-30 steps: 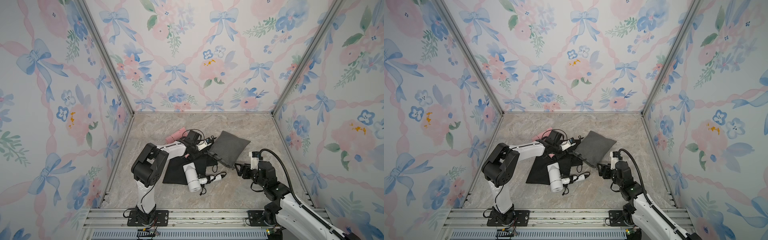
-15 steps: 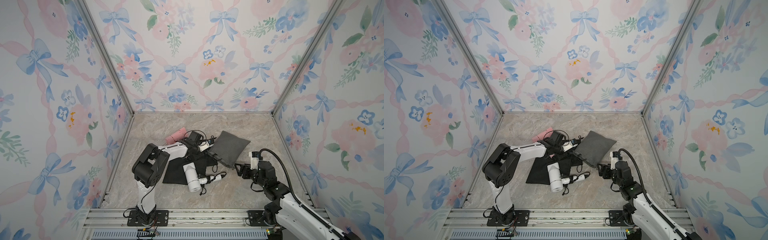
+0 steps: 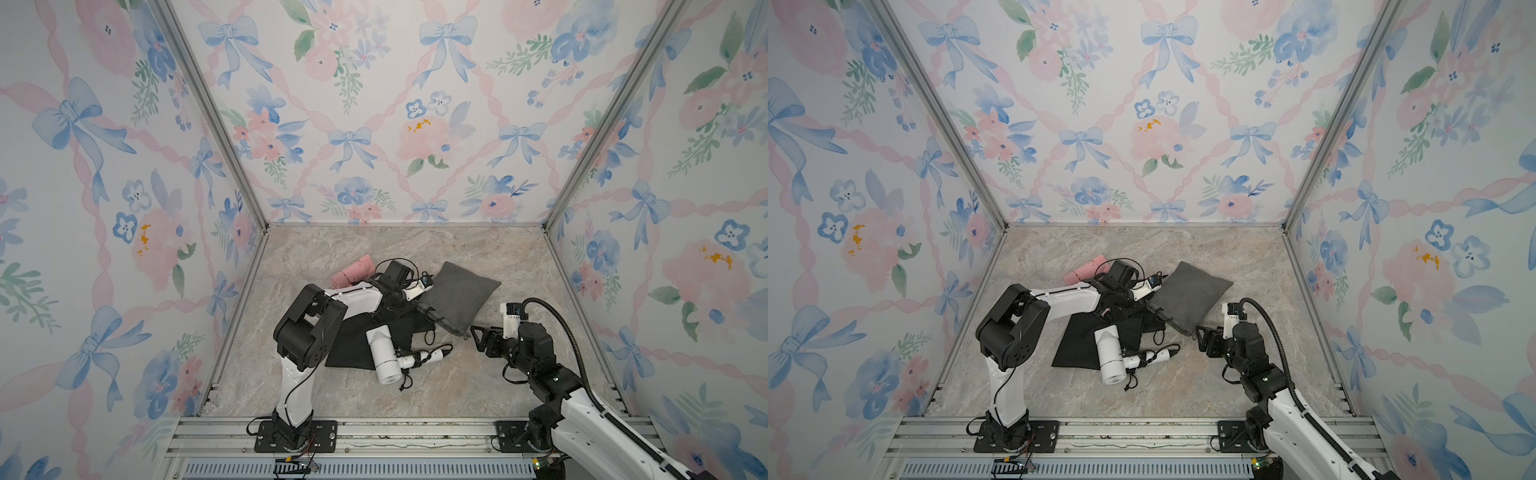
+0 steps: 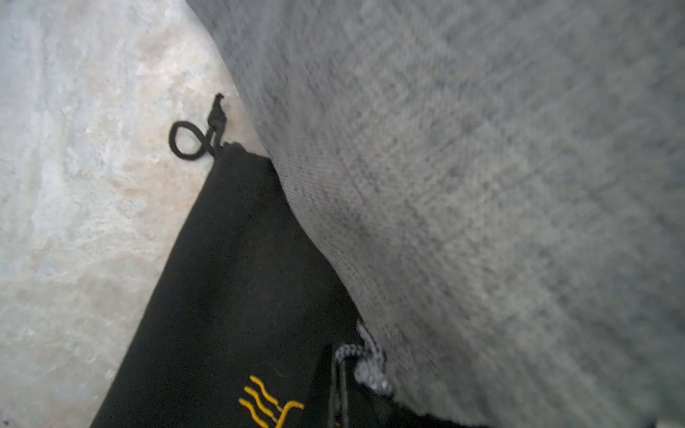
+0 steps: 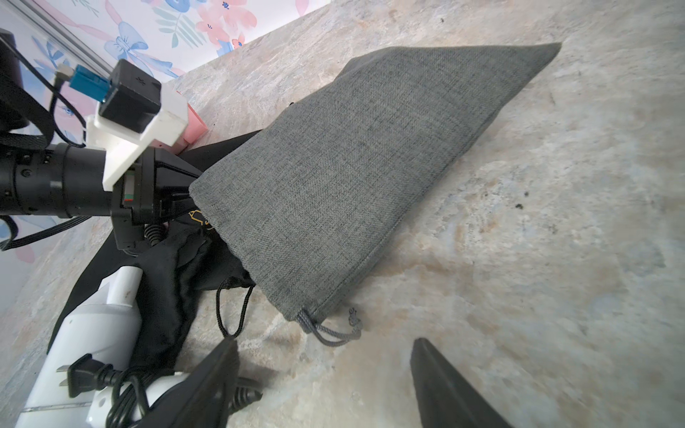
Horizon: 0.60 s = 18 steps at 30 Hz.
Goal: Pack away hair dryers
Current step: Pull the drawstrings on both sides of the drawstring bag.
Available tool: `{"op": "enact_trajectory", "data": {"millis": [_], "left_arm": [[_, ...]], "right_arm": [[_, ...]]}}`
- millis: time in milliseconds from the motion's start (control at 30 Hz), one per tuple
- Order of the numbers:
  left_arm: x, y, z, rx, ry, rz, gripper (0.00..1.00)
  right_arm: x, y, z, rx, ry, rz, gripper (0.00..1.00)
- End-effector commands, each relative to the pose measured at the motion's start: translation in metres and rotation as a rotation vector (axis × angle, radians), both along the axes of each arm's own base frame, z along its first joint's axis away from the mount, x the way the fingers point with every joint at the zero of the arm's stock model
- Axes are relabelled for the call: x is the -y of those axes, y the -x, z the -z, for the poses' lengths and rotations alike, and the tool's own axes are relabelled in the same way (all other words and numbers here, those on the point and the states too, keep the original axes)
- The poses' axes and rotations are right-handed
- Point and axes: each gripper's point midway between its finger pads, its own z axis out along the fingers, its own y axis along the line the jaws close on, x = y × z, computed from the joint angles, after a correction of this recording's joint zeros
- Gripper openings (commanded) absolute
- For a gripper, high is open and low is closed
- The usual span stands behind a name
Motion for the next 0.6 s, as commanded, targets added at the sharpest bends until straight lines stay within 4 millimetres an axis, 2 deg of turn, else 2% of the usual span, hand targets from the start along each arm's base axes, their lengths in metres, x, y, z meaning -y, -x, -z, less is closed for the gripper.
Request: {"op": "enact_trajectory", "data": {"millis": [0,167,300,433,567], "left_arm": [[0.008,-0.007,-0.02,0.024,0.04,-0.016,0.0],[0.012,-0.011,-0.054,0.065,0.097,-0.039,0.0],[0.009,-0.016,-0.071,0.092,0.117,-0.072,0.0],[0.006,-0.021,-0.078,0.1,0.128,-0.1,0.0],[0.003,-0.027,-0.072,0.098,0.115,-0.132,0.0]], "right_arm": [[0.005,0.004,0.009,-0.034,0.032,0.001,0.76],[0.006,0.004,0.013,-0.05,0.056,-0.006,0.76],[0.007,0.004,0.023,-0.095,0.104,-0.016,0.74],[0.001,0.004,0.03,-0.128,0.13,-0.049,0.74],[-0.018,0.001,0.031,-0.138,0.16,-0.122,0.75]]}}
